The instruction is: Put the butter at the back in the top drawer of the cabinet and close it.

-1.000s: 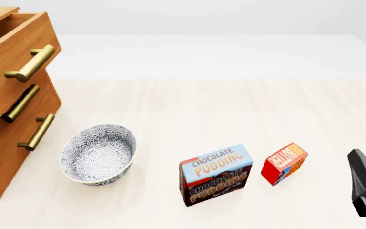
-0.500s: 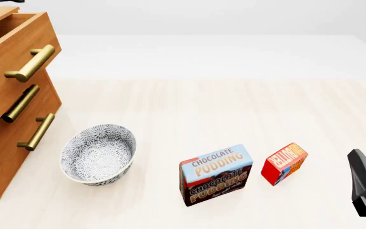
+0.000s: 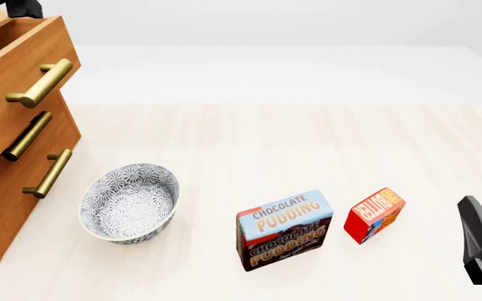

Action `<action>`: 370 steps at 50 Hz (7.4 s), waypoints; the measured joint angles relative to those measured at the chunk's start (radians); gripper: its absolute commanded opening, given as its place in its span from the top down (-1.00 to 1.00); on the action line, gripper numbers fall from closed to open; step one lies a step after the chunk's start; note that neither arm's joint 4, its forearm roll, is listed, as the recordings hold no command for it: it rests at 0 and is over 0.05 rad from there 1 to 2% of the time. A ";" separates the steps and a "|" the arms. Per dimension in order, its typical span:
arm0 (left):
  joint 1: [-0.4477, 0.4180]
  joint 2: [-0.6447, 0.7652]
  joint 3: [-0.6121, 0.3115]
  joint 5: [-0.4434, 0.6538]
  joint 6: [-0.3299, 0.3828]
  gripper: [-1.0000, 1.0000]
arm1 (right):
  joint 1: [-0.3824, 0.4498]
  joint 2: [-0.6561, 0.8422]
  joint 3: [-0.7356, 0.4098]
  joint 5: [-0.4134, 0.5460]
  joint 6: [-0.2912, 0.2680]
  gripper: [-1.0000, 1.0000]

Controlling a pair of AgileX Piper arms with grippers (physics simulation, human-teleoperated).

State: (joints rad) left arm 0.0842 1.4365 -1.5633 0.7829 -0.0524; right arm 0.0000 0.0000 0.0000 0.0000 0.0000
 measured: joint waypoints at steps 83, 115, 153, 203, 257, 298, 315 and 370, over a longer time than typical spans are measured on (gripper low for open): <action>-0.043 0.106 0.052 -0.051 0.078 -1.00 | 0.000 0.000 0.000 0.000 0.000 -1.00; -0.077 0.121 0.081 -0.065 0.095 -1.00 | 0.000 0.000 0.000 0.000 0.000 -1.00; -0.121 0.111 0.107 -0.103 0.041 -1.00 | 0.000 0.000 0.000 0.000 0.000 -1.00; -0.220 0.077 0.146 -0.121 0.002 -1.00 | 0.000 0.000 0.000 0.000 0.000 -1.00; -0.354 0.073 0.157 -0.153 -0.062 -1.00 | 0.000 0.000 0.000 0.000 0.000 -1.00; -0.388 0.053 0.167 -0.111 -0.096 -1.00 | 0.000 0.000 0.000 0.000 0.000 -1.00; -0.403 -0.037 0.194 -0.026 -0.057 -1.00 | 0.000 0.000 0.000 0.000 0.000 -1.00; -0.508 -0.313 0.168 0.085 0.036 -1.00 | 0.000 0.000 0.000 0.000 0.000 -1.00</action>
State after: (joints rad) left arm -0.4236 1.1236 -1.3951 0.8681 -0.0168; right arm 0.0000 0.0000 0.0000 0.0000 0.0000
